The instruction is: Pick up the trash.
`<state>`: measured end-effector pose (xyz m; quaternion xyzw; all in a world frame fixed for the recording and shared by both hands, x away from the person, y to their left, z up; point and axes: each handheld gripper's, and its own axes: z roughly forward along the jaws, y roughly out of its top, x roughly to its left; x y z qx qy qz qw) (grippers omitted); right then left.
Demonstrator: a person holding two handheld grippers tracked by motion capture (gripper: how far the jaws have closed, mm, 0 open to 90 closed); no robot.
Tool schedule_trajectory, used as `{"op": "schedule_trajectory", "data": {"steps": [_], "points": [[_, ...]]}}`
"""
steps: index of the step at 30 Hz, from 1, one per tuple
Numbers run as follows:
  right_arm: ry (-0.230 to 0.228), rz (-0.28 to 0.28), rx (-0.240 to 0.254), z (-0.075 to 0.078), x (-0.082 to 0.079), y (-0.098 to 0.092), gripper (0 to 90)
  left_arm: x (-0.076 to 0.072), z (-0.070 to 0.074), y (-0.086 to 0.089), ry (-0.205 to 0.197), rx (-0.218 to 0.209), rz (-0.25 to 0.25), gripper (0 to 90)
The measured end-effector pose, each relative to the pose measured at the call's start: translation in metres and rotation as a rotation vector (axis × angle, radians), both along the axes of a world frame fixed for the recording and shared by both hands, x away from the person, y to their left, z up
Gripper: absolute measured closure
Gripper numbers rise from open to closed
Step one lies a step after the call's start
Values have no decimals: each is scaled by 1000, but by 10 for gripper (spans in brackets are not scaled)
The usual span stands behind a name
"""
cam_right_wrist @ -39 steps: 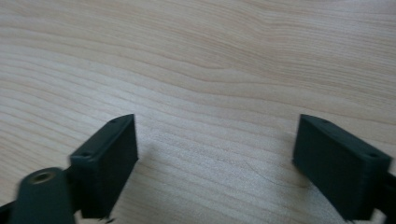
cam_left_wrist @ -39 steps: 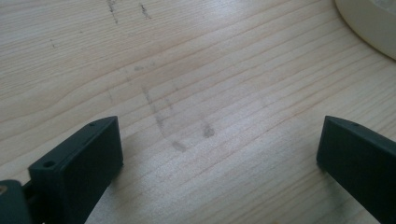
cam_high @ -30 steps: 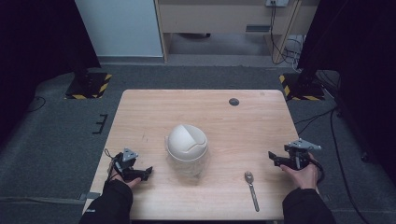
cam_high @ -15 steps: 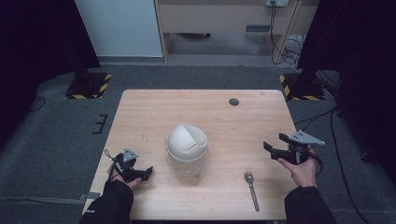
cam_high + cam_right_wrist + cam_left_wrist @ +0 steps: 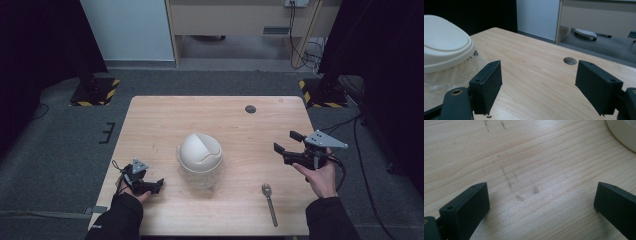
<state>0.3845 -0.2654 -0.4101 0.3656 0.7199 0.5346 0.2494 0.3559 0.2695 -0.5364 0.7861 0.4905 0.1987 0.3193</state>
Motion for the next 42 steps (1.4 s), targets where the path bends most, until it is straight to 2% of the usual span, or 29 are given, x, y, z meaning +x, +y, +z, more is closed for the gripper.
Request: {"op": "schedule_trajectory", "data": {"steps": [6, 11, 16, 20, 23, 24, 29, 33, 36, 42], "points": [[-29, 30, 39, 18, 4, 14, 207, 0, 0, -1, 0, 0, 6, 0], [-48, 53, 39, 29, 7, 24, 204, 0, 0, -1, 0, 0, 8, 0], [-67, 92, 52, 42, 10, 41, 204, 0, 0, -1, 0, -1, 10, 0], [-67, 126, 39, 48, 12, 56, 204, 0, 0, -1, 0, 0, 11, 0], [-67, 141, 39, 50, 13, 63, 204, 0, 0, -1, 0, 0, 11, 0], [-67, 157, 36, 52, 15, 72, 204, 0, 0, -2, 0, 0, 11, 0], [-69, 193, 29, 56, 18, 90, 205, 0, 0, -2, 0, 0, 11, 0], [-69, 210, 43, 58, 21, 102, 208, 0, 0, -2, 1, -1, 11, 0], [-67, 228, 57, 57, 22, 109, 212, 0, 0, -2, 1, 0, 11, 0], [-53, 281, 42, 52, 20, 128, 212, 0, 0, -2, 1, -1, 11, 0]]}}
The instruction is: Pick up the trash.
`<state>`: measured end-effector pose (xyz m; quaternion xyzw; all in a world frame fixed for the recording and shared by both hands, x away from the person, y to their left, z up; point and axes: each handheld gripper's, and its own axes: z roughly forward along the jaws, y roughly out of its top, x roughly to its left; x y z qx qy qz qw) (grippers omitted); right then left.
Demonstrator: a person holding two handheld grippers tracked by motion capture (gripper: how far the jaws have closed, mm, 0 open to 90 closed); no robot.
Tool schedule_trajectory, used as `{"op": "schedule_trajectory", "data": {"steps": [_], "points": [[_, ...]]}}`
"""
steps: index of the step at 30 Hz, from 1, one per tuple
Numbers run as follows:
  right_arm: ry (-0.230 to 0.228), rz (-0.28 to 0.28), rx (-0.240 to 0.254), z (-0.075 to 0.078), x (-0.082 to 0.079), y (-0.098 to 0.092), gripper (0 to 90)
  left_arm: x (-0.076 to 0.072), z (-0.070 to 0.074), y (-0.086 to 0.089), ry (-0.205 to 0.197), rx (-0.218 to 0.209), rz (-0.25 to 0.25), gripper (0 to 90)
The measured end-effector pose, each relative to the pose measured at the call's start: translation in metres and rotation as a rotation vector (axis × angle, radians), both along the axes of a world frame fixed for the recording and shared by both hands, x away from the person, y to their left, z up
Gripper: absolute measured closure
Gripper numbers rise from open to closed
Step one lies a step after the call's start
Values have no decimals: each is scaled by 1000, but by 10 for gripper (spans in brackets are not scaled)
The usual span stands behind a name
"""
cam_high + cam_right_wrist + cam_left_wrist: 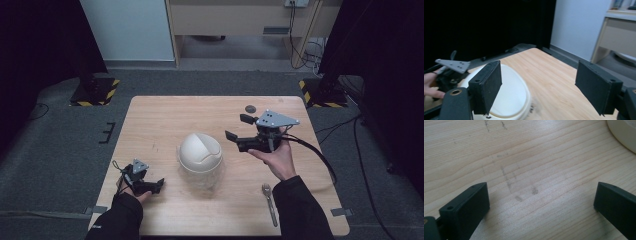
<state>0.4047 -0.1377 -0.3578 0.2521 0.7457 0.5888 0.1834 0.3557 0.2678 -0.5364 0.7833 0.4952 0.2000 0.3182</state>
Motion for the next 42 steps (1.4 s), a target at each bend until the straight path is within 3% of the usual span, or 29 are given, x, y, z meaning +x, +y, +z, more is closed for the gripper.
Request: {"op": "schedule_trajectory", "data": {"steps": [4, 21, 32, 42], "points": [[31, 46, 32, -8, -3, 13, 216, 0, 0, 0, 0, 0, 0, 0], [126, 201, -53, -50, -15, 49, 220, 0, 0, -1, 0, -1, -4, 0], [186, 245, -112, -69, -16, 60, 202, 0, 0, -1, 0, 1, -5, 0], [212, 245, -70, -73, -13, 65, 176, 0, 0, -1, 0, 0, -4, 0]]}}
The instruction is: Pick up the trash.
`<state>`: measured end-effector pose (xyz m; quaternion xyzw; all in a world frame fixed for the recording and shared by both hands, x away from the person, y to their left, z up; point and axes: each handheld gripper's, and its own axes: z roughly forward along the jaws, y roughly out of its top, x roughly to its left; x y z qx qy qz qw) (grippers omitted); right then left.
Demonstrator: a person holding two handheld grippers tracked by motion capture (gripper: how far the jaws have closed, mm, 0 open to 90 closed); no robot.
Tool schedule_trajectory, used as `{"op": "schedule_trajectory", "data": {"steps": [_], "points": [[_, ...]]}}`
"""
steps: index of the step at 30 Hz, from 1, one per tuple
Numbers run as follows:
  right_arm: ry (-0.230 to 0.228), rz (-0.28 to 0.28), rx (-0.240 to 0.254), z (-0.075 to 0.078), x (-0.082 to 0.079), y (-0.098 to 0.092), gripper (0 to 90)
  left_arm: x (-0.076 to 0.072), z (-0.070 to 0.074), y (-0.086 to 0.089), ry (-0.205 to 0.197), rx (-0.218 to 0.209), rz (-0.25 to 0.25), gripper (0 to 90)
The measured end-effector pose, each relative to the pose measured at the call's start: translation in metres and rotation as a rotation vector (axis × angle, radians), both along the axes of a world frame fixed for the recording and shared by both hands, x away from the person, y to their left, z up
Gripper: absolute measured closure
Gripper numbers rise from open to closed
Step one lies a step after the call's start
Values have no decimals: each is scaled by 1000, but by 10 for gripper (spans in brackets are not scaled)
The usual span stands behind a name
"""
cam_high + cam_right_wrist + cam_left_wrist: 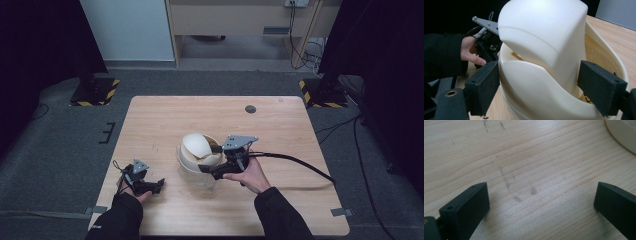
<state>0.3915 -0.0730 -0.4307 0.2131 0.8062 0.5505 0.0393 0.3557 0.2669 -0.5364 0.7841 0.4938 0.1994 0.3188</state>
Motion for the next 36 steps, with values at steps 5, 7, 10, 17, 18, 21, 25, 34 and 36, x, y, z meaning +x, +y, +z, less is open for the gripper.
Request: {"op": "schedule_trajectory", "data": {"steps": [5, 7, 10, 17, 18, 21, 25, 34, 36], "points": [[28, 2, 21, -1, 3, 2, 170, 0, 0, 0, 0, 0, 0, 0], [43, 6, 33, -2, 4, 3, 169, 0, 0, 0, 0, 0, 0, 0], [66, 12, 47, -3, 6, 4, 172, 0, 0, 0, 0, 0, 0, 0], [52, 9, 66, 2, 6, 2, 204, 0, 0, 0, 0, 0, 0, 0], [46, 4, 70, 3, 5, 1, 209, 0, 0, 0, 0, 0, 0, 0], [2, -18, 70, 13, 4, -7, 213, 0, 0, 0, 0, 0, 0, 0], [-52, -59, 87, 31, 2, -22, 219, 0, 0, 0, 0, 0, 0, 0], [-142, -227, 142, 56, -6, -75, 257, 0, 0, 0, -1, 0, 0, 0], [-140, -259, 123, 52, -10, -90, 264, 0, 0, 0, 0, 0, 0, 0]]}}
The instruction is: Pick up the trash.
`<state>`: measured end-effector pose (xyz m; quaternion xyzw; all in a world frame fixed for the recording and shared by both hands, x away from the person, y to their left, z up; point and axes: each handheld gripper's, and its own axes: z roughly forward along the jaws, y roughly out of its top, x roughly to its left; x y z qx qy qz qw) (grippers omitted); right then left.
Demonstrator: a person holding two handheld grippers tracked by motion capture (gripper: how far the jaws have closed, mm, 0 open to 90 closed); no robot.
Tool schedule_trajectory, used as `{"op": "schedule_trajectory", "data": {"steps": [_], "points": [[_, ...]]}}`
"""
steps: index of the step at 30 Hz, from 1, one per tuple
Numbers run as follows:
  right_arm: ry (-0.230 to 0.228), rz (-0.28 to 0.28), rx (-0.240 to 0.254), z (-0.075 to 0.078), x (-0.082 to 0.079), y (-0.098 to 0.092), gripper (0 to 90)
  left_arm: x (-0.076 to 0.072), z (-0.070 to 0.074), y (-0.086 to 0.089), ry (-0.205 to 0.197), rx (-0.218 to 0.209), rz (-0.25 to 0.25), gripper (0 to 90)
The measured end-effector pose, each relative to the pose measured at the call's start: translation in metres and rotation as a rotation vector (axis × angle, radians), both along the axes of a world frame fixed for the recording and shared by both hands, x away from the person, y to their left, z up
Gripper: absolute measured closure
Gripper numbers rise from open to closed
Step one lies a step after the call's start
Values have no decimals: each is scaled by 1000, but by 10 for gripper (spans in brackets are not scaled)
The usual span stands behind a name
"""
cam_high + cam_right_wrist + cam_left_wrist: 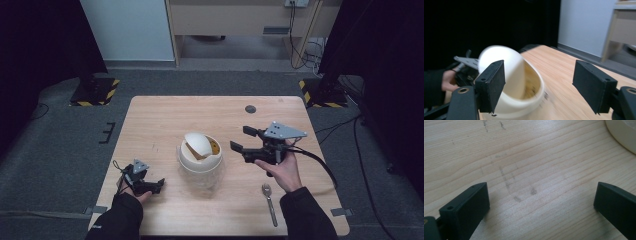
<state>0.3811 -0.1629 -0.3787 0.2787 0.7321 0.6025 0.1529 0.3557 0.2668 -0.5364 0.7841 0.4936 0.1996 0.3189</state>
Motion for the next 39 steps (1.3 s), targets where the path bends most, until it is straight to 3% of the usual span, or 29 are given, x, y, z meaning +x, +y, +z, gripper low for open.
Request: {"op": "schedule_trajectory", "data": {"steps": [5, 7, 8, 13, 14, 22, 30, 35, 39], "points": [[12, -45, -54, -12, -11, -20, 276, 0, 0, 0, 0, 0, 0, 0], [39, -71, -69, -23, -18, -30, 296, 0, 0, 0, 0, 0, 1, 0], [58, -111, -100, -33, -25, -37, 292, 0, 0, 0, 0, 0, 1, 0], [100, -168, -170, -51, -33, -48, 290, 0, 0, 0, 0, 0, 1, 0], [126, -193, -196, -63, -37, -53, 291, 0, 0, 0, 0, 0, 1, 0], [208, -251, -258, -89, -50, -69, 309, 0, 0, 0, 0, 0, 1, 0], [276, -262, -346, -108, -55, -77, 329, 0, 0, 0, 1, -2, -3, 0], [357, -262, -481, -122, -55, -74, 338, 0, 0, 0, 2, -2, -3, 0], [420, -255, -508, -129, -56, -73, 360, 0, 0, 0, 2, -2, -3, 0]]}}
